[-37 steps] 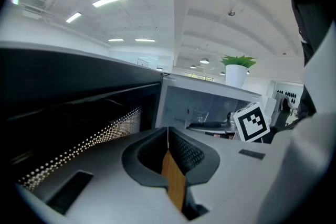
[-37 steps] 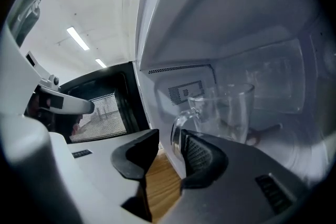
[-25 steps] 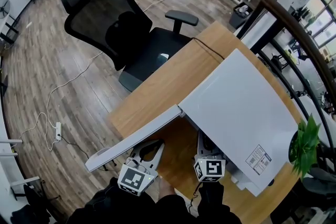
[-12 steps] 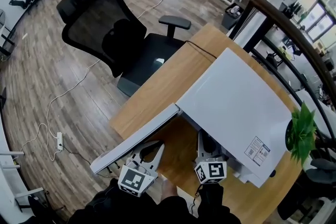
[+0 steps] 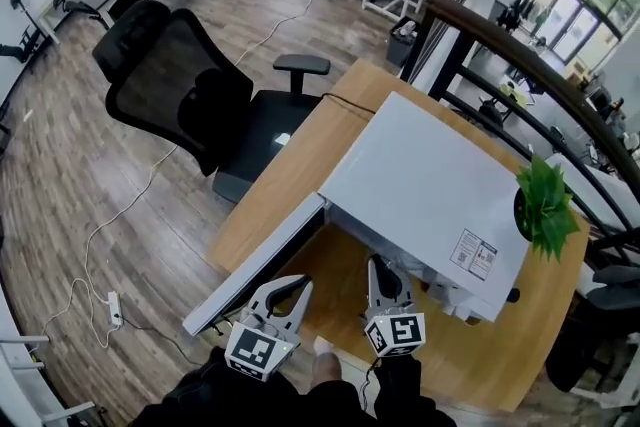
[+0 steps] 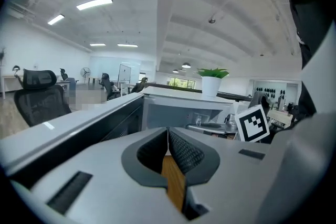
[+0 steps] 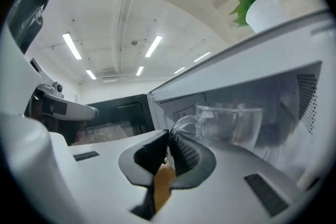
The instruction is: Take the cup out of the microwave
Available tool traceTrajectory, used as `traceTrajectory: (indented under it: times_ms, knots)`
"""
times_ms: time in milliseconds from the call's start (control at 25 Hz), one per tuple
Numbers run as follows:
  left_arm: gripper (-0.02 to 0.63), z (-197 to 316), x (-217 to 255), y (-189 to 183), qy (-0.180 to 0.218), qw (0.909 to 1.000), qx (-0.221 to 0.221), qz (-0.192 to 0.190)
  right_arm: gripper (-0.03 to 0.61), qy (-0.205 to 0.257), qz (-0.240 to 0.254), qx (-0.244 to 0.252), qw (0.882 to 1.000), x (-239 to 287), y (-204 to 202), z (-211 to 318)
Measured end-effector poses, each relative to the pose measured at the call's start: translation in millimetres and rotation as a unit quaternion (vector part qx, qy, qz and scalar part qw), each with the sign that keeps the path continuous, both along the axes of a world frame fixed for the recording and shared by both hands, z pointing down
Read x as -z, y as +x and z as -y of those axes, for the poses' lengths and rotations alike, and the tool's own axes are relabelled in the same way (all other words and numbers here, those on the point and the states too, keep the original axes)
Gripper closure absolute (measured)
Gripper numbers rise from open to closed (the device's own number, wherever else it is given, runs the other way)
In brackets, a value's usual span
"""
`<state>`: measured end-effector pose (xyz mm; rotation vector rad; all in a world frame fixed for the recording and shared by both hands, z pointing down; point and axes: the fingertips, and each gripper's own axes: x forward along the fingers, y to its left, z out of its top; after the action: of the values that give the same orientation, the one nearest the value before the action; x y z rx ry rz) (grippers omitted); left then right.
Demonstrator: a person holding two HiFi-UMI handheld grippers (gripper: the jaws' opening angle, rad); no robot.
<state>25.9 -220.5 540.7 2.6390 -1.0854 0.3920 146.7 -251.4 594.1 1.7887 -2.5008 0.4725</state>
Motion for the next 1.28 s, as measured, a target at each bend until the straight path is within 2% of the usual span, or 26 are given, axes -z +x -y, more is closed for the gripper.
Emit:
traceTrajectory:
  times_ms: [320,680,1280]
  knots:
    - [0.586,-29,28,-4,0.030,0.9984,-0.049,-0.005,0.549,0.012,0.004,-0.041,0.999,21,-6,-44]
    - [0.586,-60,50,-7,0.060,0.9946,-0.084,-0.011,0.549,0.040,0.002,-0.078,0.996,45,-10,-96]
    - [0.586,-112,98,7,0.106,0.9810,-0.157,-0.040,0.549,0.086,-0.034,-0.163,0.982,108,7,-187]
